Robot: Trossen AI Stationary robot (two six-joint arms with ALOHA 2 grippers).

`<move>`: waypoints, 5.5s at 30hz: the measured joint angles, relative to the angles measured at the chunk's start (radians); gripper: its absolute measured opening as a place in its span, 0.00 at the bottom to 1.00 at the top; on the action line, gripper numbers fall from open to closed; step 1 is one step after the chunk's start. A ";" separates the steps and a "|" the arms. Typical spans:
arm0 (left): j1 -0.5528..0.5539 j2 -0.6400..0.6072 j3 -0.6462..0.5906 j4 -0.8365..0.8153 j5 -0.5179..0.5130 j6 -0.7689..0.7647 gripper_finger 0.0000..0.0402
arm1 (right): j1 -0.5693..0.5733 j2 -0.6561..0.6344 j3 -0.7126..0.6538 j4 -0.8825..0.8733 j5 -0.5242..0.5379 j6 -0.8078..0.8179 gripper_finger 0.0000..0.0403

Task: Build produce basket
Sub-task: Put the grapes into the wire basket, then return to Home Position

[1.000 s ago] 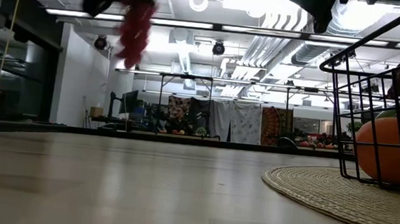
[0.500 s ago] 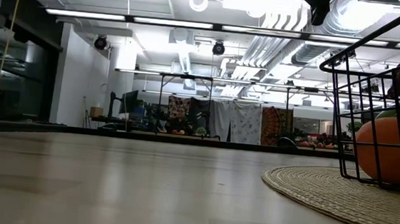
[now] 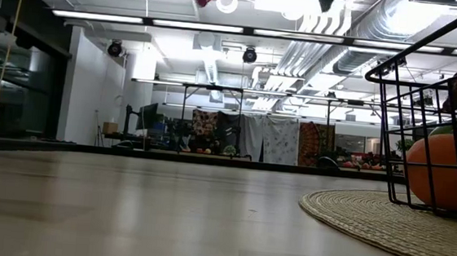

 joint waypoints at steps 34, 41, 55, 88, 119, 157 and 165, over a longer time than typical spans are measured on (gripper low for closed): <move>-0.002 0.076 0.000 0.085 0.067 -0.045 0.24 | -0.002 0.397 0.354 -0.044 0.013 -0.101 0.68; 0.003 0.076 0.001 0.086 0.074 -0.047 0.35 | -0.002 0.395 0.354 -0.032 0.012 -0.101 0.68; 0.004 0.070 0.034 0.067 0.074 -0.064 0.68 | -0.007 0.394 0.354 -0.043 0.003 -0.109 0.22; 0.031 -0.312 0.197 -0.472 -0.038 0.078 0.69 | 0.501 0.047 0.327 -1.049 -0.153 0.735 0.21; 0.031 -0.297 0.196 -0.471 -0.033 0.049 0.69 | 0.647 0.188 0.327 -1.405 -0.168 0.756 0.62; 0.038 -0.489 -0.181 -0.182 -0.025 -0.054 0.69 | 0.069 -0.377 -0.130 -0.316 0.297 0.202 0.60; 0.038 -0.493 -0.181 -0.183 -0.025 -0.017 0.64 | 0.004 -0.469 -0.130 -0.305 0.214 0.153 0.55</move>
